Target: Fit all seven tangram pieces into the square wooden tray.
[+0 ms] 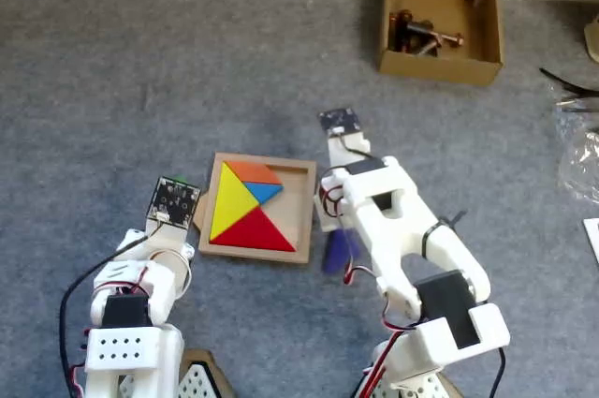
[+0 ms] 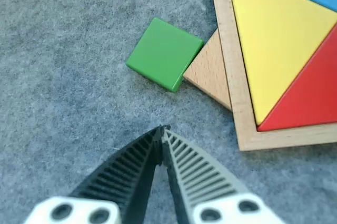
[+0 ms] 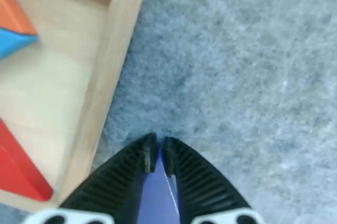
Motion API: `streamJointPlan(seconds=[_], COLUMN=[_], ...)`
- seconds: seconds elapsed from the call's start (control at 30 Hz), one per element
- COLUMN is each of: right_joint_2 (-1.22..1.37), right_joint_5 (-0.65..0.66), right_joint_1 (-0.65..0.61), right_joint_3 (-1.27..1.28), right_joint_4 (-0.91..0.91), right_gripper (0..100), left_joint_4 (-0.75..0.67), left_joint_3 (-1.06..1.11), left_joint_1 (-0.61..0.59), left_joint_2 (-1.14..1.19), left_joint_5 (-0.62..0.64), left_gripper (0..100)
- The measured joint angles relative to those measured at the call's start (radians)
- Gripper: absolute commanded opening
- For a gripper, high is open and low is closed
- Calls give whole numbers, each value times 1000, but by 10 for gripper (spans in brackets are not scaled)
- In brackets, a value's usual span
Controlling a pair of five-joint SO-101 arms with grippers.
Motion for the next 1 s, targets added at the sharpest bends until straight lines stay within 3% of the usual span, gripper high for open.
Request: streamJointPlan(seconds=[0.33, 0.5, 1.0], right_joint_2=[5, 6, -84], right_joint_5=[2, 2, 2], right_joint_1=[40, 46, 51], right_joint_3=[-83, -114, -158], right_joint_4=[170, 241, 264], right_gripper=[94, 27, 9], left_joint_4=[0, 0, 0], left_joint_3=[0, 0, 0], left_joint_1=[0, 0, 0], left_joint_2=[0, 0, 0], left_joint_5=[0, 0, 0], left_gripper=[7, 7, 7])
